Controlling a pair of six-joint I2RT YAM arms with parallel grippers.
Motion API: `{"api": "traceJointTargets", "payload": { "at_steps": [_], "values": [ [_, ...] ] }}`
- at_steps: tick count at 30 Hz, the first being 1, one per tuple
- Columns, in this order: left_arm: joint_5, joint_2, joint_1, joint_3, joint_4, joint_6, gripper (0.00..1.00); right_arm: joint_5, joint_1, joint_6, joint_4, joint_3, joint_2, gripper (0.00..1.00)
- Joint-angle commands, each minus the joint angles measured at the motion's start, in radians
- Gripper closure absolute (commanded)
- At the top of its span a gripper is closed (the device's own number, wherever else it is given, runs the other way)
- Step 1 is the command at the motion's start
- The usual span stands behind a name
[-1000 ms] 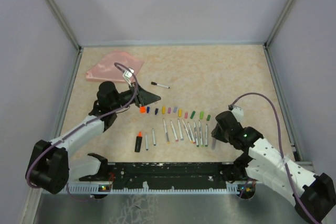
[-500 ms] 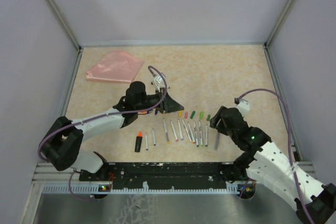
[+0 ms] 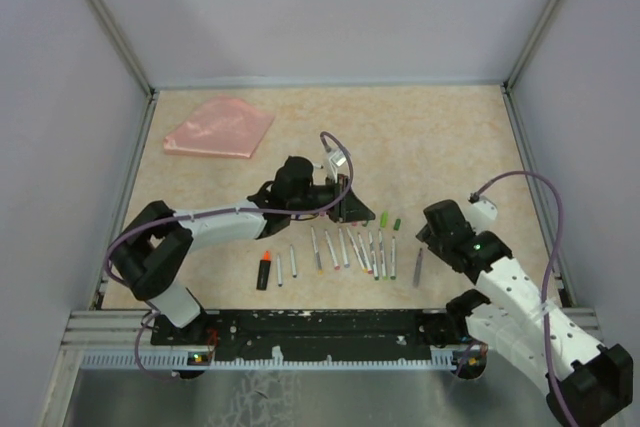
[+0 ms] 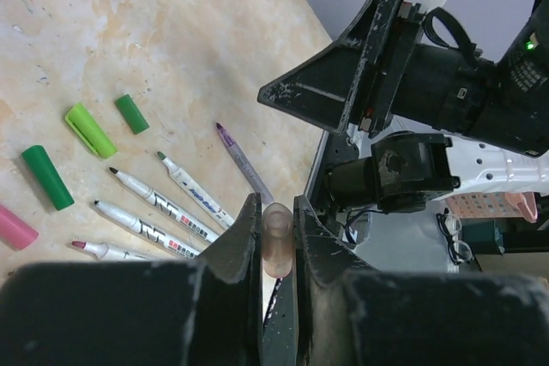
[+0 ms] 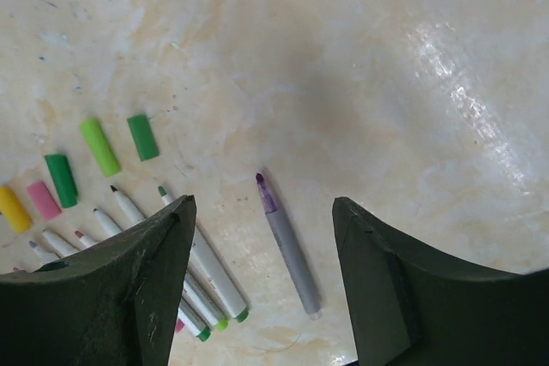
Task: Open the pen caps
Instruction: Place the pen cap at the center of the board.
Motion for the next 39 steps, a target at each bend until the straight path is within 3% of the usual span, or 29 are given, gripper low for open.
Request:
{"api": "traceJointTargets", "payload": {
  "at_steps": [1,21,31,39],
  "values": [
    [-0.012,0.013,-0.007,0.032,0.000,0.027,1.00,-0.018,-0.011,0.090,-0.042,0.009,0.035,0.35],
    [-0.042,0.089,-0.046,0.110,-0.030,0.053,1.00,-0.031,-0.010,0.185,-0.034,-0.065,-0.083,0.42],
    [-0.268,0.208,-0.129,0.248,-0.145,0.105,1.00,0.052,-0.012,0.325,-0.134,-0.054,-0.233,0.45],
    [-0.478,0.336,-0.205,0.424,-0.324,0.131,1.00,0.087,-0.011,0.440,-0.263,-0.011,-0.215,0.46]
  ]
}}
